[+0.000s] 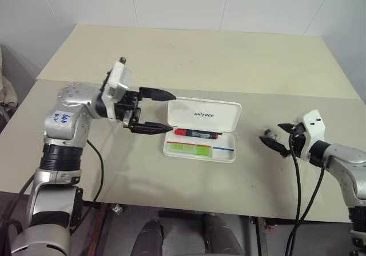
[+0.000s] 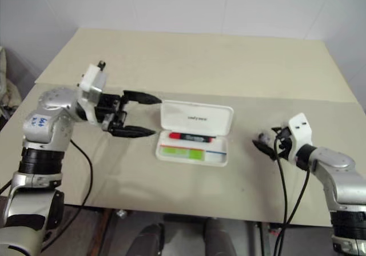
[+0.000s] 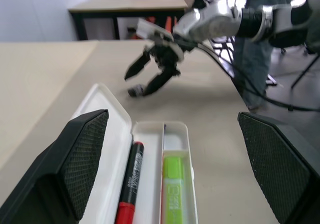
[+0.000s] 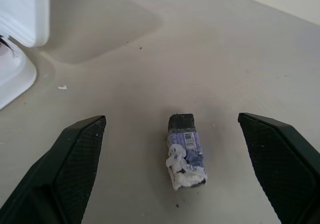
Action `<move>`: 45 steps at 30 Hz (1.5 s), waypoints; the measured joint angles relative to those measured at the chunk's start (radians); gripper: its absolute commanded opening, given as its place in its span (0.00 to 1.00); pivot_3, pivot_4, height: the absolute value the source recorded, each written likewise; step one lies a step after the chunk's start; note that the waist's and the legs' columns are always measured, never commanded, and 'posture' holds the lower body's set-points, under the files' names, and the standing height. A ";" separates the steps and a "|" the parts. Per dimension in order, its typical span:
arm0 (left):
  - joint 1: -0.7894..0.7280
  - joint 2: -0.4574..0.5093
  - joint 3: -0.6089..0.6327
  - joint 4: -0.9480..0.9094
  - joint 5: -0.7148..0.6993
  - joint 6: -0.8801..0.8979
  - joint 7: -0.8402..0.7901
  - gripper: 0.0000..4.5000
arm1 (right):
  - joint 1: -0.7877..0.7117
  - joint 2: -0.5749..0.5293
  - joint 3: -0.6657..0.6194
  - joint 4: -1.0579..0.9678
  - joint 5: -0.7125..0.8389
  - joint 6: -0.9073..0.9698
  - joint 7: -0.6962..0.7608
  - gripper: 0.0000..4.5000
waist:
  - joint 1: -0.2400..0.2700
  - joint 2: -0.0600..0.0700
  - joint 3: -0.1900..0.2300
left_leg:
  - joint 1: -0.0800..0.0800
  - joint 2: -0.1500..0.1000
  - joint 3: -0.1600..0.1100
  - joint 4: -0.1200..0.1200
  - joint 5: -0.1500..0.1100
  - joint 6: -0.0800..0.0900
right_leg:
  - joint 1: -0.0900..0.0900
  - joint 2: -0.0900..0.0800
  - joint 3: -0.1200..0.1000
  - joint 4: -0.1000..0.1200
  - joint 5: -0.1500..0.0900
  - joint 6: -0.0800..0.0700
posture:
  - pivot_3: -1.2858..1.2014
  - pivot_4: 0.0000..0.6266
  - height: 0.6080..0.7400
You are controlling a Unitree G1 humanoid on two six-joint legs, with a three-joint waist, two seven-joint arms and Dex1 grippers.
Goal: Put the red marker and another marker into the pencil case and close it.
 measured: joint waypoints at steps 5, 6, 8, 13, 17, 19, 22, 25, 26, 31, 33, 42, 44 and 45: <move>0.008 0.043 0.032 -0.035 -0.019 0.030 0.020 1.00 | -0.030 0.001 0.038 0.112 -0.024 -0.060 0.057 0.96 | -0.002 0.000 0.000 | 0.000 0.000 0.000 0.000 0.000 0.000 | 0.000 0.000 0.000 -0.001 0.000 0.000 | 0.52 0.24 1.00; 0.010 0.048 0.033 -0.044 -0.024 0.031 0.021 1.00 | -0.036 0.000 0.041 0.131 -0.033 -0.076 0.068 0.91 | -0.002 0.000 0.000 | 0.000 0.000 0.000 0.000 0.000 0.000 | 0.000 0.000 0.000 -0.001 0.000 0.000 | 0.52 0.24 1.00; 0.023 0.052 0.039 -0.062 -0.030 0.032 0.025 1.00 | -0.056 -0.001 0.050 0.174 -0.045 -0.114 0.089 0.78 | -0.003 0.000 0.000 | 0.000 0.000 0.000 0.000 0.000 0.000 | 0.001 0.000 0.000 -0.001 0.000 0.000 | 0.52 0.24 1.00; 0.038 0.057 0.040 -0.079 -0.036 0.035 0.037 1.00 | -0.084 -0.001 0.061 0.238 -0.054 -0.162 0.133 0.40 | -0.003 -0.001 0.000 | 0.001 0.000 0.000 0.001 0.002 0.000 | 0.002 0.000 0.000 -0.001 0.003 0.000 | 0.52 0.24 1.00; 0.038 0.058 0.040 -0.081 -0.039 0.035 0.042 1.00 | -0.097 -0.001 0.064 0.266 -0.059 -0.178 0.151 0.11 | -0.002 -0.001 0.000 | 0.001 0.000 0.000 0.002 0.003 0.000 | 0.003 0.000 0.000 -0.003 0.005 0.001 | 0.52 0.24 1.00; 0.038 0.058 0.040 -0.082 -0.040 0.032 0.042 1.00 | -0.101 -0.001 0.064 0.273 -0.062 -0.181 0.153 0.09 | -0.002 -0.001 0.000 | 0.001 0.000 0.000 0.003 0.003 0.000 | 0.004 0.000 0.000 -0.003 0.006 0.001 | 0.52 0.24 1.00; 0.039 0.057 0.037 -0.082 -0.040 0.029 0.040 1.00 | -0.104 -0.001 0.064 0.287 -0.066 -0.199 0.162 0.09 | -0.001 -0.001 0.000 | 0.001 0.000 0.000 0.004 0.003 0.000 | 0.004 0.000 0.000 -0.003 0.006 0.001 | 0.52 0.24 1.00; 0.045 0.047 0.029 -0.082 -0.040 0.022 0.037 1.00 | -0.103 -0.013 0.064 0.291 -0.078 -0.236 0.193 0.09 | -0.001 -0.001 0.000 | 0.000 0.000 0.000 0.004 0.003 0.000 | 0.003 0.000 0.000 -0.004 0.006 0.001 | 0.52 0.24 1.00; 0.050 0.043 0.026 -0.082 -0.039 0.018 0.038 1.00 | -0.104 -0.017 0.064 0.290 -0.078 -0.249 0.209 0.09 | -0.002 -0.001 0.000 | 0.000 0.000 0.000 0.004 0.002 0.000 | 0.003 0.000 0.000 -0.004 0.006 0.001 | 0.52 0.24 1.00; 0.079 0.023 0.000 -0.081 -0.037 -0.006 0.035 1.00 | -0.106 -0.033 0.065 0.205 -0.059 -0.275 0.302 0.09 | -0.012 0.000 0.000 | -0.001 0.000 0.000 0.002 0.002 0.000 | 0.002 0.000 0.000 -0.004 0.006 0.001 | 0.52 0.24 1.00; 0.086 0.023 -0.007 -0.081 -0.035 -0.011 0.033 1.00 | -0.120 -0.048 0.069 0.129 -0.027 -0.258 0.355 0.09 | -0.020 0.000 0.000 | -0.001 0.000 0.000 0.001 0.002 0.000 | 0.002 0.000 0.000 -0.004 0.006 0.001 | 0.52 0.24 1.00; 0.114 0.023 -0.011 -0.082 -0.034 -0.016 0.035 1.00 | -0.190 -0.065 0.157 -0.071 0.054 -0.122 0.470 0.09 | -0.019 0.000 0.000 | -0.001 0.000 0.000 0.001 0.002 0.000 | 0.002 0.000 0.000 -0.005 0.006 0.001 | 0.52 0.24 1.00; 0.124 0.024 -0.010 -0.085 -0.035 -0.016 0.037 1.00 | -0.220 -0.048 0.197 -0.075 0.057 -0.109 0.495 0.09 | -0.021 -0.001 0.000 | -0.001 0.000 0.000 0.001 0.002 0.000 | 0.002 0.000 0.000 -0.006 0.006 0.001 | 0.52 0.24 1.00; 0.128 0.022 -0.011 -0.087 -0.038 -0.015 0.038 1.00 | -0.234 -0.035 0.218 -0.084 0.057 -0.109 0.507 0.09 | -0.021 -0.001 0.000 | -0.001 0.000 0.000 0.001 0.002 0.000 | 0.001 0.000 0.000 -0.006 0.006 0.001 | 0.52 0.24 1.00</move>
